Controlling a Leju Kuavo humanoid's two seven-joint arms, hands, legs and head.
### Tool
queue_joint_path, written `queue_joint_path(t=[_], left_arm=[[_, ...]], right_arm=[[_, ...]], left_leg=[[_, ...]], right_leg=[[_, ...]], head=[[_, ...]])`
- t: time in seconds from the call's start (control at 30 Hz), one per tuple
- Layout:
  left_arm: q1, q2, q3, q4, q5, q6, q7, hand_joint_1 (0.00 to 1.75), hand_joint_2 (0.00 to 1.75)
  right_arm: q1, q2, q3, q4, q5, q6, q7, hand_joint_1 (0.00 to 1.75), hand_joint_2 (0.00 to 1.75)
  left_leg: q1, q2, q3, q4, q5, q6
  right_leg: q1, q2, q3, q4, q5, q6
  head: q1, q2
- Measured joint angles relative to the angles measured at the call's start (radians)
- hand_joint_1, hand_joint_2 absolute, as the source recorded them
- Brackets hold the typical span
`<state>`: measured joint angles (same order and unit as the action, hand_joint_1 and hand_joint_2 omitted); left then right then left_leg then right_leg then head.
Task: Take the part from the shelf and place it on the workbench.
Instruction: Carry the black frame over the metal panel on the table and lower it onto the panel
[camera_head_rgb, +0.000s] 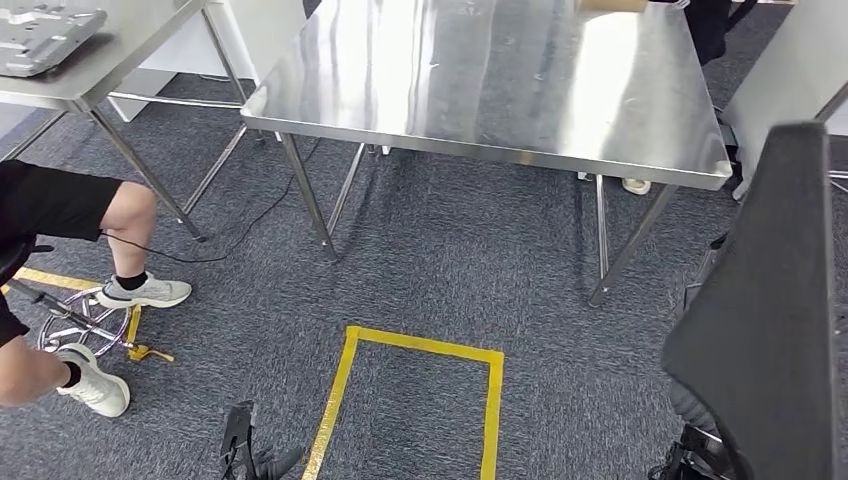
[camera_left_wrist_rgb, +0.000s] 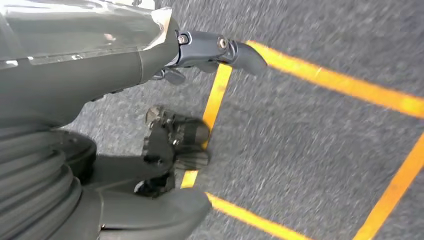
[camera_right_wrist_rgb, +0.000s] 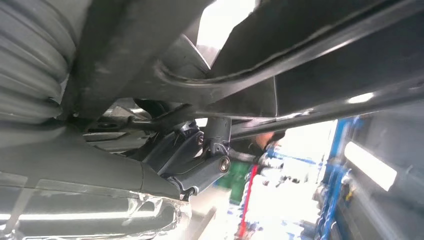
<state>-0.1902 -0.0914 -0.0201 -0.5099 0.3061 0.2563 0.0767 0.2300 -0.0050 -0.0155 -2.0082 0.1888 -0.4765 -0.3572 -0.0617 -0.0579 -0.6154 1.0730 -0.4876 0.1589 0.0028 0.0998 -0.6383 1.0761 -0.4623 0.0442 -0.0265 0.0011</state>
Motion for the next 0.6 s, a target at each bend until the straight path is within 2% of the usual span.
queue_joint_path(t=[0.03, 0.1, 0.17, 0.2, 0.23, 0.27, 0.3, 0.33, 0.37, 0.4, 0.43, 0.47, 0.53, 0.6], left_arm=[[-0.001, -0.001, -0.002, -0.005, -0.001, 0.002, 0.002, 0.00, 1.75], [0.000, -0.005, -0.005, -0.015, -0.001, 0.006, 0.010, 0.00, 1.75], [0.004, -0.009, -0.006, -0.022, -0.001, 0.007, 0.016, 0.00, 1.75], [0.008, -0.010, -0.006, -0.023, -0.001, 0.006, 0.017, 0.00, 1.75], [0.013, -0.011, -0.007, -0.024, -0.001, 0.005, 0.019, 0.00, 1.75], [0.018, -0.012, -0.007, -0.025, -0.001, 0.004, 0.019, 0.00, 1.75], [0.021, -0.012, -0.008, -0.025, -0.001, 0.003, 0.019, 0.00, 1.75], [0.024, -0.012, -0.008, -0.026, -0.001, 0.001, 0.019, 0.00, 1.75], [0.025, -0.012, -0.008, -0.027, -0.001, -0.001, 0.019, 0.00, 1.75], [0.025, -0.012, -0.009, -0.029, -0.001, -0.002, 0.019, 0.00, 1.75], [0.025, -0.012, -0.009, -0.032, -0.001, -0.002, 0.019, 0.00, 1.75], [0.025, -0.012, -0.009, -0.034, -0.001, -0.002, 0.019, 0.00, 1.75], [0.026, -0.011, -0.009, -0.037, -0.001, -0.002, 0.018, 0.00, 1.75], [0.027, -0.010, -0.009, -0.042, 0.000, 0.000, 0.016, 0.00, 1.75]], right_arm=[[0.002, 0.000, 0.000, -0.001, 0.003, 0.000, -0.001, 1.75, 1.75], [0.002, 0.001, -0.001, -0.004, 0.010, 0.001, -0.003, 1.75, 1.75], [-0.002, 0.000, -0.002, -0.004, 0.014, 0.004, -0.005, 1.75, 1.75], [-0.004, 0.000, -0.002, -0.004, 0.014, 0.006, -0.005, 1.75, 1.75], [-0.005, 0.000, -0.002, -0.003, 0.014, 0.008, -0.005, 1.75, 1.75], [-0.005, 0.000, -0.002, -0.002, 0.014, 0.011, -0.005, 1.75, 1.75], [-0.005, 0.000, -0.002, -0.002, 0.014, 0.013, -0.005, 1.75, 1.75], [-0.005, 0.000, -0.002, -0.001, 0.015, 0.014, -0.004, 1.75, 1.75], [-0.006, 0.000, -0.002, -0.001, 0.015, 0.015, -0.004, 1.75, 1.75], [-0.006, 0.000, -0.002, -0.001, 0.016, 0.015, -0.004, 1.75, 1.75], [-0.007, 0.000, -0.002, -0.001, 0.016, 0.015, -0.004, 1.75, 1.75], [-0.007, 0.000, -0.002, 0.000, 0.017, 0.016, -0.003, 1.75, 1.75], [-0.007, 0.000, -0.002, -0.001, 0.017, 0.016, -0.003, 1.75, 1.75], [-0.007, 0.000, -0.002, -0.001, 0.018, 0.016, -0.003, 1.75, 1.75]], left_leg=[[0.000, 0.005, 0.008, -0.015, 0.006, -0.005], [0.007, 0.016, 0.026, -0.048, 0.021, -0.019], [0.014, 0.027, 0.035, -0.067, 0.031, -0.030], [0.015, 0.032, 0.034, -0.068, 0.033, -0.032], [0.016, 0.038, 0.033, -0.068, 0.032, -0.035], [0.017, 0.044, 0.032, -0.067, 0.032, -0.038], [0.019, 0.048, 0.032, -0.066, 0.031, -0.042], [0.020, 0.051, 0.031, -0.064, 0.029, -0.047], [0.022, 0.054, 0.031, -0.059, 0.027, -0.054], [0.021, 0.054, 0.030, -0.054, 0.023, -0.060], [0.020, 0.055, 0.028, -0.048, 0.020, -0.067], [0.019, 0.055, 0.026, -0.044, 0.019, -0.073], [0.018, 0.055, 0.024, -0.041, 0.018, -0.081], [0.021, 0.054, 0.015, -0.021, 0.001, -0.095]], right_leg=[[-0.003, 0.004, 0.000, -0.002, 0.000, 0.000], [0.003, -0.022, -0.010, 0.019, -0.015, -0.001], [0.004, -0.066, -0.048, 0.105, -0.062, -0.003], [-0.001, -0.078, -0.073, 0.164, -0.089, -0.001], [-0.006, -0.085, -0.093, 0.211, -0.108, 0.005], [-0.012, -0.089, -0.098, 0.230, -0.113, 0.014], [-0.017, -0.091, -0.084, 0.211, -0.104, 0.027], [-0.021, -0.094, -0.050, 0.154, -0.083, 0.042], [-0.024, -0.098, -0.009, 0.083, -0.062, 0.052], [-0.025, -0.100, 0.025, 0.023, -0.044, 0.056], [-0.024, -0.101, 0.049, -0.017, -0.033, 0.050], [-0.023, -0.100, 0.058, -0.031, -0.030, 0.038], [-0.024, -0.098, 0.060, -0.034, -0.024, 0.014], [-0.031, -0.098, 0.061, -0.038, -0.019, 0.001]], head=[[-0.004, 0.000], [-0.004, 0.000], [0.001, 0.000], [0.003, 0.000], [0.003, 0.000], [0.003, 0.000], [0.003, 0.000], [0.003, 0.000], [0.004, 0.000], [0.004, 0.000], [0.004, 0.000], [0.004, 0.000], [0.002, 0.000], [0.000, 0.000]])
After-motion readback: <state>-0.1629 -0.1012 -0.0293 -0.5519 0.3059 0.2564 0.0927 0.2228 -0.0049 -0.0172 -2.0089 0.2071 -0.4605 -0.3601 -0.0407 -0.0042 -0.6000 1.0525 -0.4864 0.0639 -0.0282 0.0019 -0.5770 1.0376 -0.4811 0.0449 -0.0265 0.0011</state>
